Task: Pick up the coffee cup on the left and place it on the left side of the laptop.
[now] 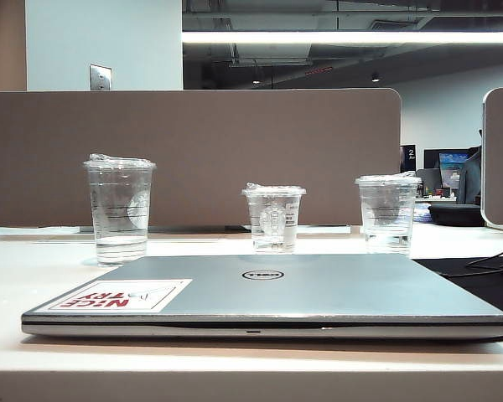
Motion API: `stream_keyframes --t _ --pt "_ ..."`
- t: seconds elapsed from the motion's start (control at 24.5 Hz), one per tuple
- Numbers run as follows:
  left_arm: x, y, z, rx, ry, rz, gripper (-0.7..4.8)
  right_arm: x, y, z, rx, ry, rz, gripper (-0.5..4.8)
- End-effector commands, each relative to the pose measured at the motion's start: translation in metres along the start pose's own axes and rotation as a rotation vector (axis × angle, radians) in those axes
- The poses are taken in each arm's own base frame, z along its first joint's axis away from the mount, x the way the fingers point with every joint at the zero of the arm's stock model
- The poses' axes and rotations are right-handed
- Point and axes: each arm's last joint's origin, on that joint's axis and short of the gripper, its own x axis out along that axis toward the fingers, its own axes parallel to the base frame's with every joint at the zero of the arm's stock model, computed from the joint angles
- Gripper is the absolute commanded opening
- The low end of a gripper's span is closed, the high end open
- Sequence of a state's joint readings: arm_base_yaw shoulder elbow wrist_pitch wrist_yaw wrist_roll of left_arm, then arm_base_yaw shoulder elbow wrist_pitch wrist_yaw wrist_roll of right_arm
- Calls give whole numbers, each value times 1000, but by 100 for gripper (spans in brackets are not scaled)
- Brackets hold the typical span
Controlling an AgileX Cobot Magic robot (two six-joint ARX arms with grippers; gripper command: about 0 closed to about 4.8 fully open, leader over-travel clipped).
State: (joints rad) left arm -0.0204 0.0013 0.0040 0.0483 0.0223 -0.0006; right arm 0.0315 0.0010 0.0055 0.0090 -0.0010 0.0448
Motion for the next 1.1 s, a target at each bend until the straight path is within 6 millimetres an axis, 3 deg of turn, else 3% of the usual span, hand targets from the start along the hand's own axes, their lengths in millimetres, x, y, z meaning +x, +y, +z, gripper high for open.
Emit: stream_keyframes --t 0.04,0.49,0.78,1.1 --pt "0 0 2 -4 -16 -3 -5 0 4 0 0 -12 39 -4" --pt "0 0 2 -15 -15 -10 -5 -2 29 -3 1 28 292 -4" --pt "0 -3 2 -15 -15 -113 -5 -4 49 -14 -26 150 478 -4" --pt "-1 -7 9 -7 -79 -250 -5 -5 51 -15 -29 160 504 -4"
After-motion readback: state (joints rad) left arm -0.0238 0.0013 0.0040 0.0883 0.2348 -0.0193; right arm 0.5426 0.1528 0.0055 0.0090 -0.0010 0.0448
